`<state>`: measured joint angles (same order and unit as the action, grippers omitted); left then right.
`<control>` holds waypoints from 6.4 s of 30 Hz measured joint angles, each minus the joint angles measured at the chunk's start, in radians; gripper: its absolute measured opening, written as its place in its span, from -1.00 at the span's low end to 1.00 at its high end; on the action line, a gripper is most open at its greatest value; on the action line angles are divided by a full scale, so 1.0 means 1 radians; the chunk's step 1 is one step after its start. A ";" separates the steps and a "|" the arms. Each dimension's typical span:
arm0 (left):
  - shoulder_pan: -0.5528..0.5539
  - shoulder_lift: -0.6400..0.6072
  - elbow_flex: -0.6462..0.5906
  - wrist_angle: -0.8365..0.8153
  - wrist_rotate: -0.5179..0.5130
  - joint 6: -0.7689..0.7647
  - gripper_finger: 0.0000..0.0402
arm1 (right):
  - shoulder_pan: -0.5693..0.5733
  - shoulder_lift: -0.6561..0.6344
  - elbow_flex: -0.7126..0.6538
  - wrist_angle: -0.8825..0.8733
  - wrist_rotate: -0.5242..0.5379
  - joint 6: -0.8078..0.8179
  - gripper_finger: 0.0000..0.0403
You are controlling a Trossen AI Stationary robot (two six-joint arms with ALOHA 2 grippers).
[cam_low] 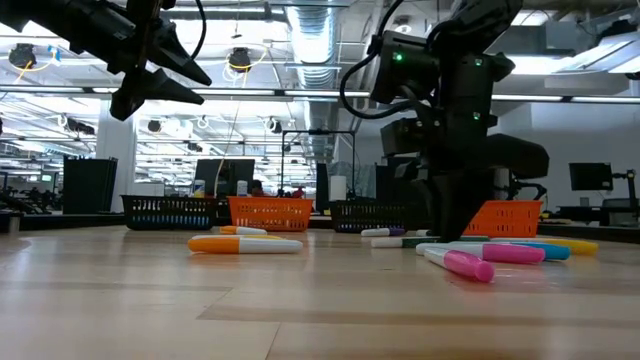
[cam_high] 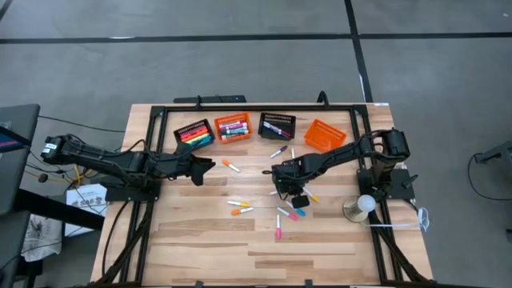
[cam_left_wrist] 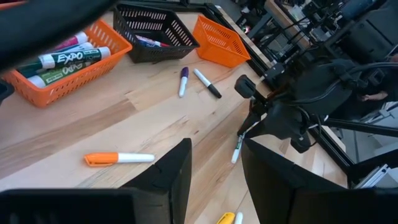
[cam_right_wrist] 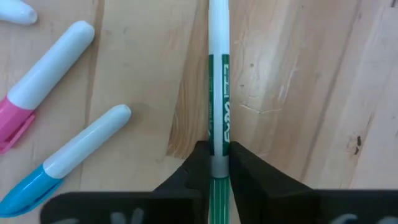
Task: Pick & Place Markers
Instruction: Put the green small marker pen into the right black bin, then put the right yellow small highlighter pen into the left orange bin
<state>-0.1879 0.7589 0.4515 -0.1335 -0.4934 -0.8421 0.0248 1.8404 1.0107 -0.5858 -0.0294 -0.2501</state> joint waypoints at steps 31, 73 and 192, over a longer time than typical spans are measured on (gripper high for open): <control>-0.001 0.000 0.000 0.029 0.000 0.000 -0.31 | -0.034 0.001 0.023 -0.006 -0.089 0.070 -0.85; 0.000 0.000 0.001 0.030 0.001 0.109 -0.31 | -0.378 0.004 0.079 0.278 -1.398 0.486 -0.83; -0.001 0.000 0.001 0.067 -0.007 0.270 -0.31 | -0.397 0.170 0.834 -0.771 -0.189 0.013 -0.31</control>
<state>-0.1886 0.7589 0.4522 -0.0662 -0.5007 -0.5720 -0.3723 2.0102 1.8442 -1.3568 -0.2180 -0.2372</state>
